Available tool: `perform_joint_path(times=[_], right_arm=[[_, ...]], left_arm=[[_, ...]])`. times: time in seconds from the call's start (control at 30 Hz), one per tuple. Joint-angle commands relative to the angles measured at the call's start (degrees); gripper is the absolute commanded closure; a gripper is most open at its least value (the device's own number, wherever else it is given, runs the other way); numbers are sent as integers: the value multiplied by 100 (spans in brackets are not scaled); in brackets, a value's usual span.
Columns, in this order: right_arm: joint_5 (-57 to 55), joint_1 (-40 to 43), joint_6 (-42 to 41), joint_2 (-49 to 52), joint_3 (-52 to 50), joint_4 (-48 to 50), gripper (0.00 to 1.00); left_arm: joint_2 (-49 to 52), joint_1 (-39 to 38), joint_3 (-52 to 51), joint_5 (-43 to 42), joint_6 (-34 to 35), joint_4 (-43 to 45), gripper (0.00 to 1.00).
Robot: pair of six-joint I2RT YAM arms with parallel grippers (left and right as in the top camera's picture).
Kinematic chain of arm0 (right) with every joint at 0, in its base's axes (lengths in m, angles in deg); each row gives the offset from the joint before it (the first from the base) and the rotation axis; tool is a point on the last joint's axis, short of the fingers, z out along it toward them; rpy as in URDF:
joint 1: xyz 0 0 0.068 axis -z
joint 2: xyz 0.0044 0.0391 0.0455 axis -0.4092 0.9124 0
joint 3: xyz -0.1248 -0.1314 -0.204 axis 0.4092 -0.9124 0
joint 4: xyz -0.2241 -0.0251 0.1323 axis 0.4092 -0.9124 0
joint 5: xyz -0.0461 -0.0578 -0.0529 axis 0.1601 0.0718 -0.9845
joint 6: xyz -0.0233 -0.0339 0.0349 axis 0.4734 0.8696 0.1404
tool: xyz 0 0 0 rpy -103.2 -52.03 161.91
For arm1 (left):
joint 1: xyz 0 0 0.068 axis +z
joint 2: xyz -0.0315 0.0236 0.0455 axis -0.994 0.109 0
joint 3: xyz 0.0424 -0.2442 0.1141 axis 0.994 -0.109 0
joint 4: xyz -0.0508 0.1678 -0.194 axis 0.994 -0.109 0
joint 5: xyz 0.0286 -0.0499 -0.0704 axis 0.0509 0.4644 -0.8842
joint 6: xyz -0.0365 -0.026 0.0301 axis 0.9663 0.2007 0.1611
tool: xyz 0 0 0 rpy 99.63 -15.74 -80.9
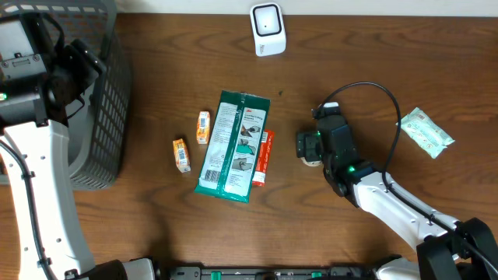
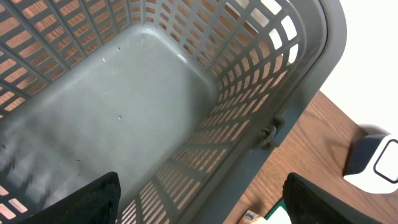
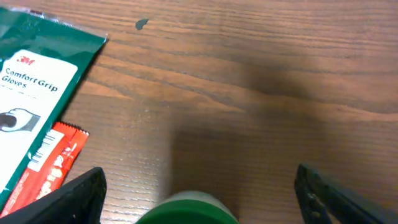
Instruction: Scan the item barcode
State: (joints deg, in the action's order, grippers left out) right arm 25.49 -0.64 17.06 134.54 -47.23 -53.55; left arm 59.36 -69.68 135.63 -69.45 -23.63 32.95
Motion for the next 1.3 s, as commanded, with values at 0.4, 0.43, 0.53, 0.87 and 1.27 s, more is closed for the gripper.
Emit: perform_joint_path(times=[0.4,0.43,0.53,0.87,1.27], right_arm=[[-63,81,297,-920,1626,-2131,1],[-61,83,295,-918,1961,-2549,1],[-85,118,-13,-887,2881,-3799,1],[1711,938,-623,-352,4282,-6210,1],[2146,883,-2192,-46,3696,-5928,16]], left_arm=[[35,17,52,52,-15,-7,16],[35,17,52,52,-15,-7,16],[35,17,52,52,-13,-7,16],[35,17,52,52,-13,-9,16],[35,17,52,52,-13,-7,16]])
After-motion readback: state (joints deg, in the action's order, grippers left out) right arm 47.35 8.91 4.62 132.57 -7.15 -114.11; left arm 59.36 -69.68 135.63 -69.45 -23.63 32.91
